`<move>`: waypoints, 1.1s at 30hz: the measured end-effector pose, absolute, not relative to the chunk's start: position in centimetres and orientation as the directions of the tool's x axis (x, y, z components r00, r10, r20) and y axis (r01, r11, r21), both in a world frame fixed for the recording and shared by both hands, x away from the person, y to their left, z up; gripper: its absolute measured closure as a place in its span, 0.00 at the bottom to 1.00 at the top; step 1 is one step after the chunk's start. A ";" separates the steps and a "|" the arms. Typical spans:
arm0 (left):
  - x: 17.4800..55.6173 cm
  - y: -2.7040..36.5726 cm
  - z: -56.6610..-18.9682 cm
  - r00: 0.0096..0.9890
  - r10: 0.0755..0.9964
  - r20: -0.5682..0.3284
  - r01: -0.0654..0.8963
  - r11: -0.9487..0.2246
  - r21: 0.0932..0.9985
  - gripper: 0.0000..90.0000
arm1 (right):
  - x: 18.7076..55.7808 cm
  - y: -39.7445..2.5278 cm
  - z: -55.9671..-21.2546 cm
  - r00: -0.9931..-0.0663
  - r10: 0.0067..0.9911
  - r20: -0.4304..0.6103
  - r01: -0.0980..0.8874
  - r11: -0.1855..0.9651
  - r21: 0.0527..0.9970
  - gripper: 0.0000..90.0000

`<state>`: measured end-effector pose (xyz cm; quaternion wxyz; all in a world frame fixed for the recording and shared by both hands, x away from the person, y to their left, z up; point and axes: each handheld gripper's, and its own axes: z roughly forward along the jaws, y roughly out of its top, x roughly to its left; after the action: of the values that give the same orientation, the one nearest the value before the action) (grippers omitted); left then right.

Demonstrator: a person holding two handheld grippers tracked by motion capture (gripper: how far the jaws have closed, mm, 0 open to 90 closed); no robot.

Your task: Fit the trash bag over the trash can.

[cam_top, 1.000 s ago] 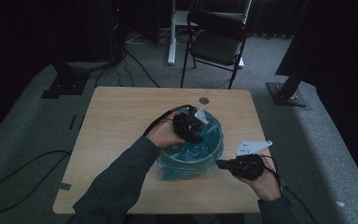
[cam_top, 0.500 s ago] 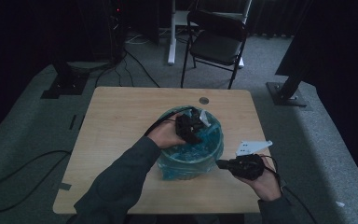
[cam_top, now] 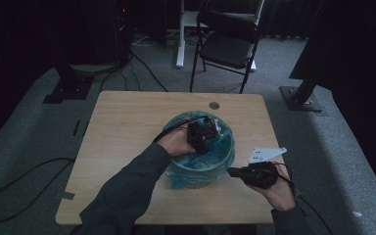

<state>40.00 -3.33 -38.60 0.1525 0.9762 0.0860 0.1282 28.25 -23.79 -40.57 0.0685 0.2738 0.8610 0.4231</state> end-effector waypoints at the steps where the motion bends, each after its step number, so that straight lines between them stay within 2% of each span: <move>1: 40.0 -3.3 -38.6 0.952 0.207 0.224 0.129 -0.939 0.320 0.62 | 28.2 -23.8 -40.6 -0.841 0.529 0.114 0.414 0.492 0.766 1.00; 33: 40.2 -4.2 -40.0 0.940 0.194 0.280 0.146 -0.972 0.186 0.60 | 28.1 -23.8 -40.5 -0.840 0.531 0.113 0.413 0.490 0.768 1.00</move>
<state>40.21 -4.17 -39.99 0.0813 0.9816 0.0866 0.1498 28.13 -23.84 -40.52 0.0694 0.2745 0.8602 0.4241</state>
